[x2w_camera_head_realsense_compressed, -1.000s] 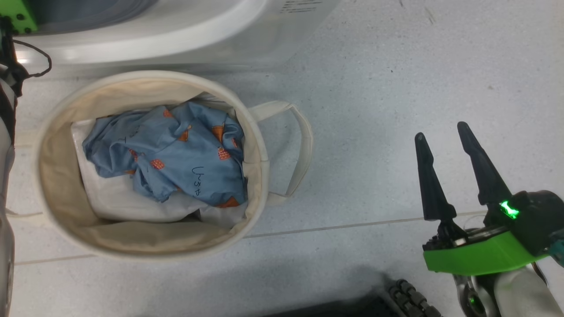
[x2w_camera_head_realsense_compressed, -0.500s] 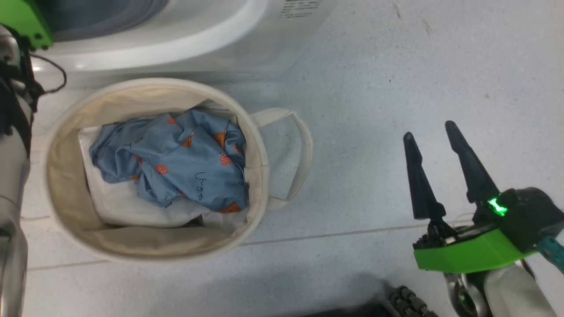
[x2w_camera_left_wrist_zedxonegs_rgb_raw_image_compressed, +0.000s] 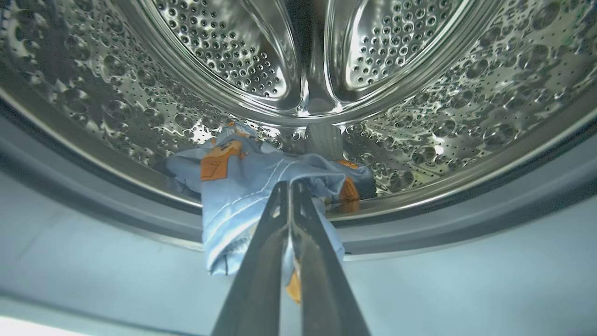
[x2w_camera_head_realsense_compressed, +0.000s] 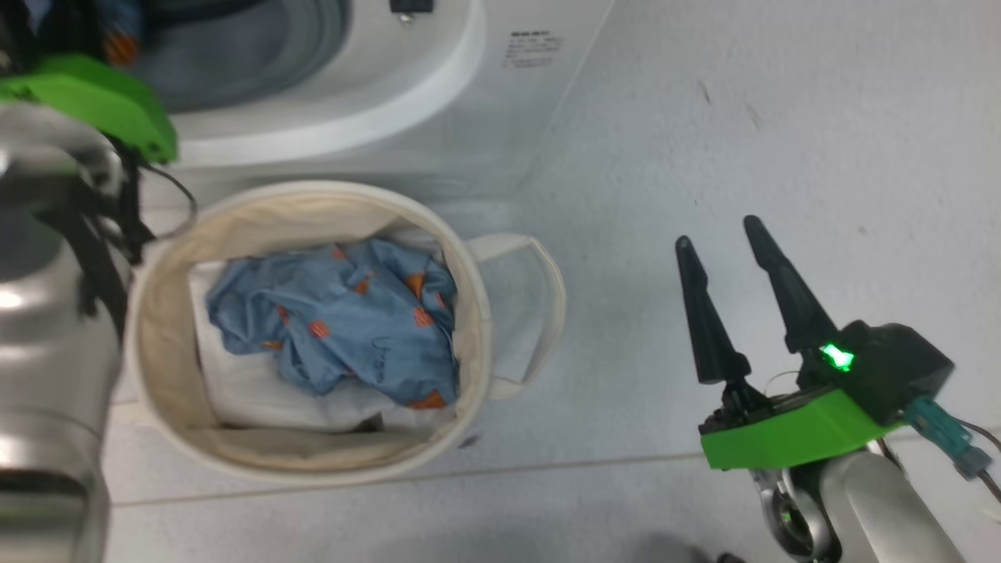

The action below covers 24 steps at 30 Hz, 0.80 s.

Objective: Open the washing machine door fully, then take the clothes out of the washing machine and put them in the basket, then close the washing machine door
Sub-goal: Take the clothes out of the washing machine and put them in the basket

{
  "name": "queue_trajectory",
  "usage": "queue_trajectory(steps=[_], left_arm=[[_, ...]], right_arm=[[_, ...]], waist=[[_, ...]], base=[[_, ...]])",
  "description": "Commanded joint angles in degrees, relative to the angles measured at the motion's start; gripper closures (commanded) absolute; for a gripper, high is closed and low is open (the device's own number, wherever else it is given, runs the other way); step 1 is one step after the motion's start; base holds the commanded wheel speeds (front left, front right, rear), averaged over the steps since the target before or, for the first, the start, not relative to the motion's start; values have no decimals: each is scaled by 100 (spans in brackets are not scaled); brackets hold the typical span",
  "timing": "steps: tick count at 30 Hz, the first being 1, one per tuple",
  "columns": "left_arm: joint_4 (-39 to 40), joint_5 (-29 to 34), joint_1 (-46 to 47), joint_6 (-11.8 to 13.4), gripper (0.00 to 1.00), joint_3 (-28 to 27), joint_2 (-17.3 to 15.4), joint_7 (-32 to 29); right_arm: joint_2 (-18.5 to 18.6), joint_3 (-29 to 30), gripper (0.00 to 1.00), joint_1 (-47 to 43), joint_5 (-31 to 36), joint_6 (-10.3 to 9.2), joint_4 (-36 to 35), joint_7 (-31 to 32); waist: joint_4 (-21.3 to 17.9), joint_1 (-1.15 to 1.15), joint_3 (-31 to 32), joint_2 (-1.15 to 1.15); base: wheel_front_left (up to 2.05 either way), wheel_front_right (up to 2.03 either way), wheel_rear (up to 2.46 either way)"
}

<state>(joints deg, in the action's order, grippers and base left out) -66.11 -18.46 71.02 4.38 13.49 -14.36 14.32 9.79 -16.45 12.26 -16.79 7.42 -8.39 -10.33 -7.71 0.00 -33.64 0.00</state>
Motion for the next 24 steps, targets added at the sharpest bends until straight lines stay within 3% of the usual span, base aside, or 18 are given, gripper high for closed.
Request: queue_trajectory(steps=[1, 6, 13, 17, 24], left_arm=[[397, -75, -250, -61, 100, -195, -184, 66], [1320, -20, -1302, -306, 100, -355, 101, 67], [2314, -202, -2383, -719, 100, -710, 271, 67], [2824, -283, -2766, -886, 100, -676, 191, -7], [4370, -482, -3174, -920, 100, -635, -12, -895]], right_arm=[[34, -184, 0, 37, -71, 7, -84, -73], [252, -354, 0, 176, -251, 7, 241, -51], [280, -515, 0, 124, -562, 7, 627, -91], [244, -546, 0, 29, -677, 7, 835, -159], [70, -605, 0, -87, -804, 7, 1086, -301]], waist=[[125, 0, 273, 0], [467, 0, 980, 0], [827, 0, 1875, 0], [1019, 0, 2306, 0], [1232, 0, 2892, 0]], base=[[0, 0, 0], [0, 0, 0], [0, 0, 0], [0, 0, 0], [0, 0, 0]])
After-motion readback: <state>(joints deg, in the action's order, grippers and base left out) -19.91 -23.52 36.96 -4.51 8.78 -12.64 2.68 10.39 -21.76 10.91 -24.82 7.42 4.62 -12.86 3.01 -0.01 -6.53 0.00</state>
